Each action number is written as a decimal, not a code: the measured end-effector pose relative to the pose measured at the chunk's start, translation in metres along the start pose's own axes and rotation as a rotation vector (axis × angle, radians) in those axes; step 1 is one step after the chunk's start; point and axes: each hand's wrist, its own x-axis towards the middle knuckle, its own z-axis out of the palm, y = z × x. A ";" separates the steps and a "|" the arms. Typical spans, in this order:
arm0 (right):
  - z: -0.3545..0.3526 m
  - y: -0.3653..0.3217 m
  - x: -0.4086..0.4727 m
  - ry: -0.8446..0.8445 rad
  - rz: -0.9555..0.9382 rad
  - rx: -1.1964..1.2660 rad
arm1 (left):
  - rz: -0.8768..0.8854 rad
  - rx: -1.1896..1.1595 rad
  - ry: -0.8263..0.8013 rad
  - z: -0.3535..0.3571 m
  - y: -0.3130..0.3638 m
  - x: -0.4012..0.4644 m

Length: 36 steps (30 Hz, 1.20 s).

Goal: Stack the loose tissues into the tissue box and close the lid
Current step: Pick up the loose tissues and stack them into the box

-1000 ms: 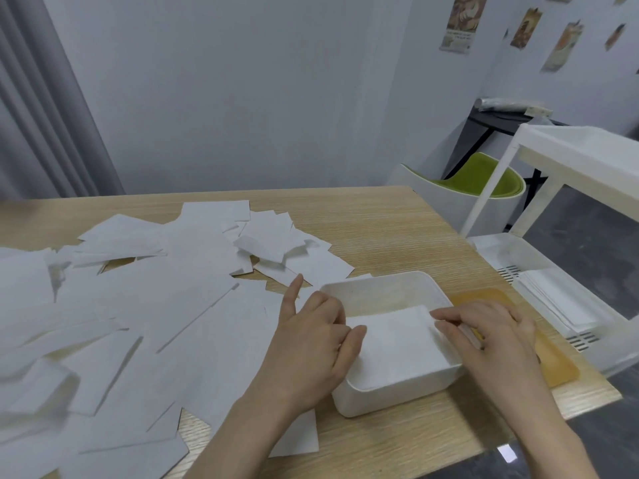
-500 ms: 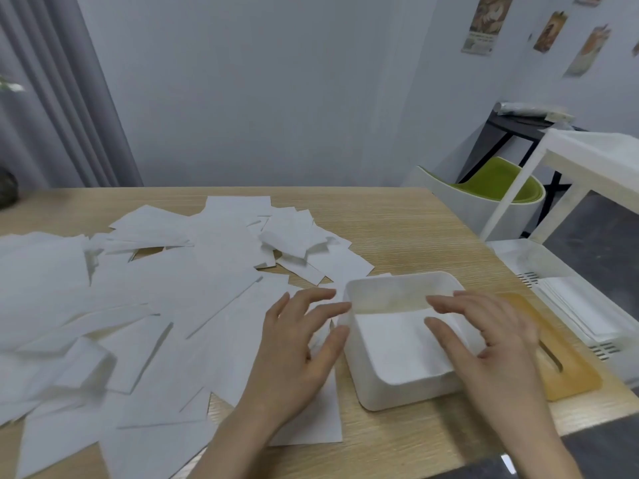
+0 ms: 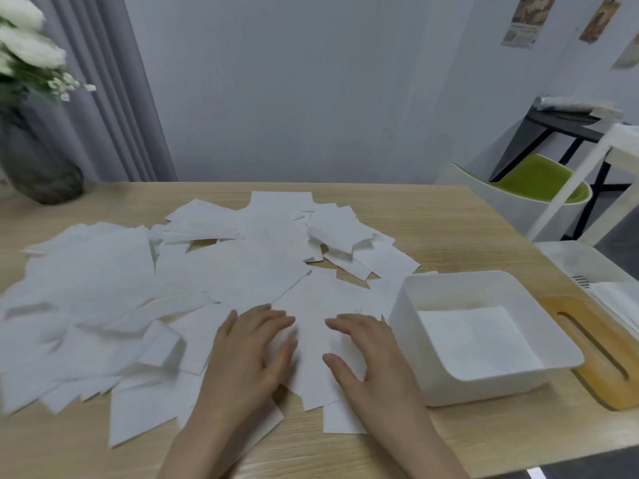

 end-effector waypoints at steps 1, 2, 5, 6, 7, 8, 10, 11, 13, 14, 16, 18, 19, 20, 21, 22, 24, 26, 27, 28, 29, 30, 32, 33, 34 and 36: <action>0.003 0.004 0.002 -0.009 0.029 -0.034 | 0.001 0.019 -0.027 0.002 -0.003 -0.002; 0.006 0.008 0.004 -0.023 0.065 -0.070 | -0.001 0.023 -0.054 0.003 -0.004 -0.003; 0.009 0.013 0.008 -0.118 0.230 -0.168 | 0.002 0.017 -0.092 0.006 -0.006 -0.004; 0.009 0.013 0.008 -0.149 0.280 -0.180 | 0.010 0.026 -0.092 0.006 -0.006 -0.005; 0.010 0.014 0.008 -0.165 0.309 -0.192 | 0.020 0.042 -0.092 0.007 -0.007 -0.005; 0.011 0.014 0.008 -0.162 0.315 -0.203 | 0.031 0.063 -0.095 0.008 -0.008 -0.006; 0.015 0.013 0.008 -0.134 0.306 -0.192 | 0.056 0.101 -0.096 0.011 -0.011 -0.007; 0.017 0.013 0.008 -0.118 0.305 -0.174 | 0.067 0.107 -0.089 0.012 -0.012 -0.007; 0.020 0.011 0.009 -0.089 0.308 -0.144 | 0.076 0.104 -0.077 0.013 -0.013 -0.008; 0.021 0.009 0.009 -0.069 0.317 -0.130 | 0.076 0.105 -0.076 0.014 -0.014 -0.008; 0.021 0.009 0.009 -0.017 0.341 -0.110 | 0.081 0.109 -0.071 0.014 -0.014 -0.009; 0.022 0.007 0.008 0.051 0.340 -0.103 | 0.093 0.117 -0.063 0.014 -0.014 -0.008; 0.023 0.006 0.007 0.083 0.344 -0.079 | 0.097 0.120 -0.061 0.014 -0.014 -0.008; 0.023 0.004 0.007 0.107 0.365 -0.027 | 0.097 0.122 -0.060 0.014 -0.014 -0.008; 0.024 0.003 0.007 0.120 0.398 0.036 | 0.095 0.123 -0.060 0.014 -0.015 -0.008; 0.025 0.002 0.007 0.124 0.434 0.085 | 0.093 0.123 -0.059 0.014 -0.015 -0.008; 0.025 0.004 0.008 0.139 0.467 0.134 | 0.095 0.119 -0.058 0.014 -0.015 -0.007; 0.022 0.008 0.011 0.175 0.471 0.185 | 0.097 0.112 -0.059 0.013 -0.014 -0.007; 0.021 0.009 0.012 0.186 0.479 0.217 | 0.092 0.094 -0.060 0.013 -0.014 -0.006; 0.019 0.009 0.013 0.198 0.488 0.255 | 0.078 0.062 -0.061 0.012 -0.014 -0.006; 0.017 0.008 0.013 0.213 0.494 0.305 | 0.055 0.016 -0.062 0.011 -0.013 -0.006; 0.015 0.007 0.014 0.231 0.503 0.363 | 0.022 -0.041 -0.060 0.009 -0.012 -0.006; 0.013 0.001 0.014 0.267 0.516 0.488 | -0.076 -0.168 -0.033 0.002 -0.006 -0.005; 0.012 -0.001 0.013 0.287 0.524 0.551 | -0.135 -0.242 -0.008 -0.001 -0.002 -0.005; 0.012 -0.003 0.012 0.303 0.539 0.608 | -0.197 -0.327 0.018 -0.005 0.003 -0.005; 0.013 -0.009 0.011 0.309 0.566 0.694 | -0.302 -0.505 0.051 -0.012 0.012 -0.006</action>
